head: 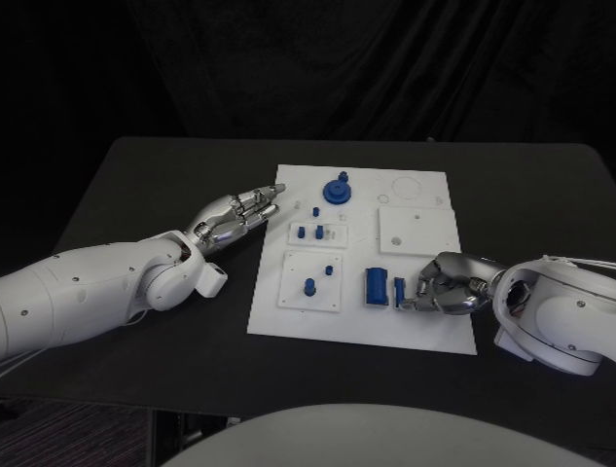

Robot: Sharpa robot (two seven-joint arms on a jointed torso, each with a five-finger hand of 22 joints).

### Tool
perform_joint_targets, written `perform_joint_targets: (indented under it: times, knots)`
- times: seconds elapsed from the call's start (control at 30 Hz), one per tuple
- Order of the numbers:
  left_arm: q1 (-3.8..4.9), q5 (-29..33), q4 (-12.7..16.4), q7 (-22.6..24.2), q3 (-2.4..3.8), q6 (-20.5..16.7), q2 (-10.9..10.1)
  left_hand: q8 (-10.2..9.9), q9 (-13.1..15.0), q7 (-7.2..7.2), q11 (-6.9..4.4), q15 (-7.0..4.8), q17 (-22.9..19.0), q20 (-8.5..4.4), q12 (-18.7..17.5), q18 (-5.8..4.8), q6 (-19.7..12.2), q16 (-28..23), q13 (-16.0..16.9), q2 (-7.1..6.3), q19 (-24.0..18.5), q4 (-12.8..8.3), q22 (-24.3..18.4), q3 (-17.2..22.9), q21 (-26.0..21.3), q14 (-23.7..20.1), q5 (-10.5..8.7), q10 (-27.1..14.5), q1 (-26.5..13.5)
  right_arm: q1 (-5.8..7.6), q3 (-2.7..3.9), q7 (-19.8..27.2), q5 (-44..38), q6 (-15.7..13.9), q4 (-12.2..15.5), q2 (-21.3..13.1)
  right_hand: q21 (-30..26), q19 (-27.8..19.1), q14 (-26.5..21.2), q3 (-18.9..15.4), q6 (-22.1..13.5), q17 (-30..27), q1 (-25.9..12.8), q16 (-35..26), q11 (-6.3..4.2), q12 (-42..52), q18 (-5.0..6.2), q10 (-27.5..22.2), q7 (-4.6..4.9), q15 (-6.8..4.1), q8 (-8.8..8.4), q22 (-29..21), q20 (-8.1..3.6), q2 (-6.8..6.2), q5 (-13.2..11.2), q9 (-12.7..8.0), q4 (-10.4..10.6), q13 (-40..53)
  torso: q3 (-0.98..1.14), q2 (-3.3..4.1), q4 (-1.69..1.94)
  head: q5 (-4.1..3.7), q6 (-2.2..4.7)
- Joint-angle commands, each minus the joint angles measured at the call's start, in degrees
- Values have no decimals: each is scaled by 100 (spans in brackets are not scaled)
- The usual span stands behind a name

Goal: Assemble the parts on the task board

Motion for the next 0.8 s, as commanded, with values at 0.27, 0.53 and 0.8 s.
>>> perform_joint_targets:
  times: [0.27, 0.53, 0.8]
  knots:
    - [-18, -2, 98, 614, 3, -266, -92, 49, 22, 32, -89, -113, -4, -99, 274, 52, 253, -20, 37, -102, 22, 170, -1, -93, 33, -1, -169, 123, -101, -10, 3, 1211, 17, -1288, 128, -268, 176, 490, 562, -758, 335, 1343, -1105, 64, -99, 15, -30, 596, -55, -34, 243, 1428, -34, -329, -557, 171, 331, 1509, -1, -2, -3, 1, 0]
    - [-16, -2, 435, 853, 4, -786, -288, 73, 24, -49, -209, -260, -5, -285, 448, 17, 413, -21, 48, -152, -139, 178, -109, -306, -98, -2, -452, 202, -334, 208, 4, 2886, 1093, -3050, 15, -501, 12, 396, 511, -993, 168, 1107, -2146, -24, -88, 15, 16, 596, -43, -40, -47, 1367, -44, -75, -553, 84, 327, 1509, 1, -1, -4, -47, 0]
    - [71, -1, 842, 812, 4, -1136, -521, -162, -35, -450, -462, -223, -5, -292, 71, -28, -114, -21, -3, -535, -164, 175, -130, -612, -121, -2, -902, -65, -573, 360, 3, 4437, 2548, -3759, -371, -417, -5437, -2725, -1914, -1466, -771, -4198, -1960, -4281, 523, -3612, 812, -2228, 545, 627, -1554, -980, 508, 583, -520, -1046, 125, -1110, 10, -48, -40, 52, 0]
